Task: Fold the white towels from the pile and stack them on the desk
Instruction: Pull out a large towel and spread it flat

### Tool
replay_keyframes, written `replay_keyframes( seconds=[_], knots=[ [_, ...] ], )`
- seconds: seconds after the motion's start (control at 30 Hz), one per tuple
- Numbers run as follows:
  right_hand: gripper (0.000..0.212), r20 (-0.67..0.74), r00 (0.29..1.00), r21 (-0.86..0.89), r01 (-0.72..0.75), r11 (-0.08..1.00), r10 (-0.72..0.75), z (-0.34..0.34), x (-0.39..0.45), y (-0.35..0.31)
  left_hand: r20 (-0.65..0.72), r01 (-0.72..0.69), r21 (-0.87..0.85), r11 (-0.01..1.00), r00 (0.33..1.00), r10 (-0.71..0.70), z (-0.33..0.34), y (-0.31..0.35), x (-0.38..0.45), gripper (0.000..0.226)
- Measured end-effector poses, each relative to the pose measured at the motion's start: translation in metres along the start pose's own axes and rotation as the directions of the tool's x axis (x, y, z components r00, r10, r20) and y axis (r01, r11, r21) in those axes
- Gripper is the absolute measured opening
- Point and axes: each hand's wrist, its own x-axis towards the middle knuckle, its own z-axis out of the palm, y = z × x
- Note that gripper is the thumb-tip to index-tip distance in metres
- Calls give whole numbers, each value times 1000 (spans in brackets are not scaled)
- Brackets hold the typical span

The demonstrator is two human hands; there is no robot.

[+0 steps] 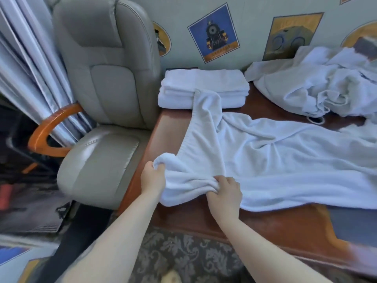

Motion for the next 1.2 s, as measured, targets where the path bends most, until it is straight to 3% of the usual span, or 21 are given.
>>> replay_keyframes(
  seconds=[0.13,0.2,0.23,0.3,0.33,0.37,0.4,0.43,0.47,0.5,0.53,0.57,0.67,0.77,0.93,1.1,1.2],
  knots=[
    [13,296,955,-186,76,980,-18,24,-28,-3,52,14,214,977,998,-26,-26,-16,17,15],
    [24,452,889,-234,32,972,80,26,-33,-6,120,8,331,944,991,-51,-32,-26,18,9],
    [32,539,831,-252,4,968,137,23,-28,-8,143,14,357,934,987,-70,-32,-28,18,6],
    [48,728,643,-289,-24,957,236,8,-5,-11,109,-8,434,901,993,-44,-28,-30,18,34],
    [54,794,547,-290,-42,956,265,-1,9,-13,62,-56,476,878,998,30,-25,-28,17,49],
    [53,813,516,-257,-99,961,270,-10,23,-12,35,-144,496,856,989,145,-21,-25,15,60],
    [47,770,585,-180,-184,966,255,-17,34,-13,53,-265,499,825,960,276,-15,-19,13,65],
    [40,647,720,-83,-262,962,252,-21,43,-12,123,-396,492,775,913,389,-7,-12,11,67],
    [36,445,855,-9,-292,956,265,-22,50,-8,227,-509,486,710,858,461,4,-4,10,69],
    [39,236,939,-21,-253,967,251,-20,53,-4,335,-587,491,644,809,483,16,4,11,69],
    [46,114,974,-105,-181,978,193,-16,53,1,427,-629,502,593,777,462,29,12,12,68],
    [55,91,988,-180,-109,977,127,-10,51,9,500,-652,519,552,756,423,43,19,14,64],
    [74,297,949,-288,-16,957,106,11,47,25,626,-650,559,515,738,251,87,34,19,55],
    [84,403,902,-410,27,912,155,33,54,31,623,-565,657,499,780,63,121,36,17,59],
    [109,473,857,-454,39,890,204,33,92,18,488,-432,758,490,873,14,117,25,47,77],
    [125,559,810,-458,126,880,175,50,123,-26,387,-312,808,500,921,-50,84,15,96,83],
    [128,550,826,-415,145,898,121,68,117,-41,346,-258,810,527,935,-74,71,20,114,83]
  ],
)
